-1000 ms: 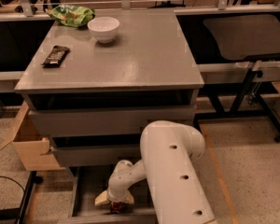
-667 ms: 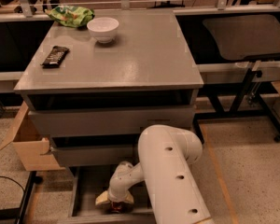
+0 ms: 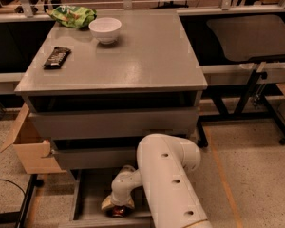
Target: Pick coke can from bottom drawer and place on counter
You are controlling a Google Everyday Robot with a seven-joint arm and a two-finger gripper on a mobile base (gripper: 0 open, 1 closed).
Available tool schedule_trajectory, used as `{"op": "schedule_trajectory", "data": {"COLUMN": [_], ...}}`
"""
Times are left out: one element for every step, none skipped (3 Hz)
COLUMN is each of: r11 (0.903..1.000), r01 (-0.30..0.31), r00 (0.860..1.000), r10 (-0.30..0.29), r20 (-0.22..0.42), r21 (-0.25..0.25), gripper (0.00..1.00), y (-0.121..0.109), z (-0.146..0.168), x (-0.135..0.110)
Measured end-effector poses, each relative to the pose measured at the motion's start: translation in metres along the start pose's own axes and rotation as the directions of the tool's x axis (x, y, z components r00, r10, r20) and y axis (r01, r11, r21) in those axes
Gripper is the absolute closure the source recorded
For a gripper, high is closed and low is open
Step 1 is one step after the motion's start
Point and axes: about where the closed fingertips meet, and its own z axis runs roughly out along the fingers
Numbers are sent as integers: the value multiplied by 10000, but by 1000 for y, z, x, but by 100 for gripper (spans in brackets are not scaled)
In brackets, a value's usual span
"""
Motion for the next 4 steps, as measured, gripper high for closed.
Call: {"op": "schedule_trajectory", "data": {"r11": [10000,9998,9992,9951], "r01": [21,172,408,803], "r00": [9999,9997,9991,9966], "r10": [-20,-170,-408,-792], "r20": [161,163,-111,-221], "r21": [-54,-104,-26,570], "gripper": [39,62,85,100], "y": [4,3,0,0], "z": [9,5,-17,-70], "x": [3,6,7,-3]}}
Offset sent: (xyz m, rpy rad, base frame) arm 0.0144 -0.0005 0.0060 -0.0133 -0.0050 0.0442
